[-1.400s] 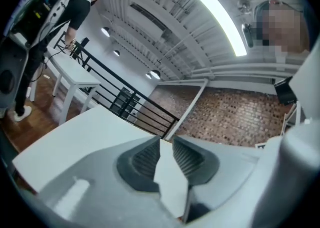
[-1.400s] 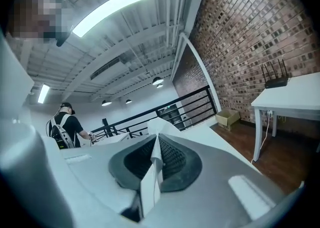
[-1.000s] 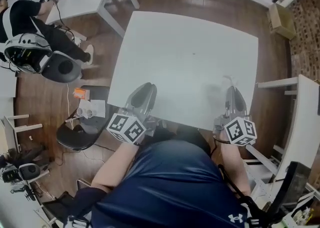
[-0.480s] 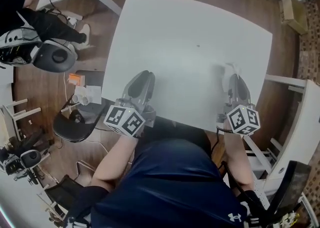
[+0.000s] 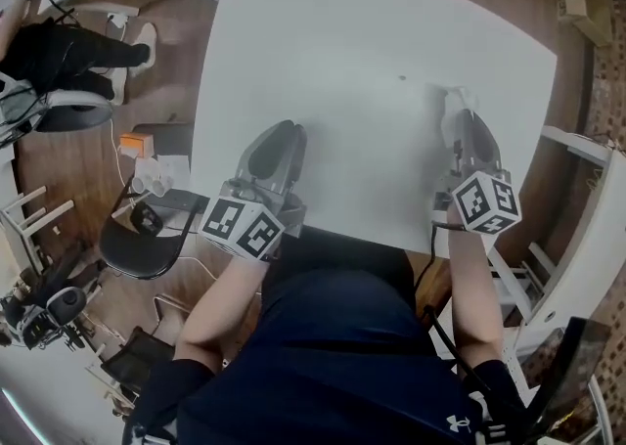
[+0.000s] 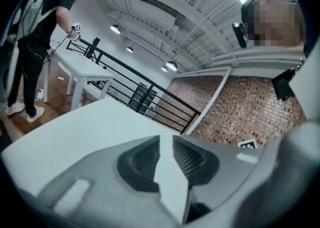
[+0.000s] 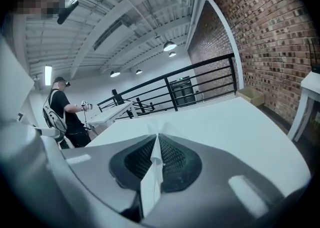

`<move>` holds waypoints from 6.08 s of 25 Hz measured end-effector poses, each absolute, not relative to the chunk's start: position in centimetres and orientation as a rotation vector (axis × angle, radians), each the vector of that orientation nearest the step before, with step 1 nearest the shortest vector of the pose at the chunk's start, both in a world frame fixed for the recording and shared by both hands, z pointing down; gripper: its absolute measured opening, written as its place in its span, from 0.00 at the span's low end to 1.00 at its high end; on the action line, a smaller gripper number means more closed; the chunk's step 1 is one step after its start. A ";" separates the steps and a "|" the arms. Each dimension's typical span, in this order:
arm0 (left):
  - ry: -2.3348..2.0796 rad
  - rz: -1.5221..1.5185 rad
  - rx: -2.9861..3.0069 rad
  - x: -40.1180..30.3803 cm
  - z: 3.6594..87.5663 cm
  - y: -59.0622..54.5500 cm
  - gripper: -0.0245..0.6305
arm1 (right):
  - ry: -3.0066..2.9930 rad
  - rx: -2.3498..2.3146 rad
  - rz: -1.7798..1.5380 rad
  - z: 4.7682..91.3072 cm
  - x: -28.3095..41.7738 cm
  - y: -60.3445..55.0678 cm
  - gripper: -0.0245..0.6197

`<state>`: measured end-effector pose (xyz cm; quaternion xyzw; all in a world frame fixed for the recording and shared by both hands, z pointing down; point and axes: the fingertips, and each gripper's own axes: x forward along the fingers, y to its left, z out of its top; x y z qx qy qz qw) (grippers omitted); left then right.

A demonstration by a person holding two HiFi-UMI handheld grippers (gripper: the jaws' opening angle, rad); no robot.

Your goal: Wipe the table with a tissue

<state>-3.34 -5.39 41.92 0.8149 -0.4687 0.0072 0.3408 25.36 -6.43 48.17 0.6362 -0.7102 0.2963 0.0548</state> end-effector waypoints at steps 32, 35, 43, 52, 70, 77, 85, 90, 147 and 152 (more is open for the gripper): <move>-1.204 0.045 1.973 -7.2 47.3 -8.6 0.16 | -1.810 1.607 0.852 57.8 22.4 -11.9 0.06; -1.203 0.041 1.968 -7.4 47.3 -8.7 0.15 | -1.810 1.606 0.861 57.8 22.1 -12.0 0.06; -1.212 0.038 1.962 -8.4 47.4 -8.9 0.15 | -1.816 1.593 0.863 57.6 20.9 -12.0 0.06; -1.212 0.029 1.948 -10.0 47.5 -9.8 0.15 | -1.830 1.559 0.852 57.6 18.1 -12.3 0.06; -1.220 0.013 1.943 -11.2 47.1 -9.3 0.15 | -1.871 1.490 0.865 57.6 14.7 -11.6 0.06; -1.227 0.000 1.941 -13.1 46.8 -8.9 0.15 | -1.915 1.417 0.869 57.8 10.7 -11.2 0.06; -1.239 -0.016 1.945 -14.2 46.2 -8.5 0.15 | -1.953 1.319 0.895 58.1 7.8 -10.9 0.06; -1.244 -0.028 1.956 -15.1 45.5 -8.1 0.15 | -1.953 1.300 0.923 58.6 6.7 -11.0 0.06; -1.027 -0.192 2.330 3.0 28.9 0.0 0.15 | -2.548 1.885 0.797 28.5 20.4 2.0 0.06; -0.983 -0.208 2.354 3.2 28.2 -0.2 0.15 | -2.550 1.941 0.716 26.7 20.3 1.9 0.06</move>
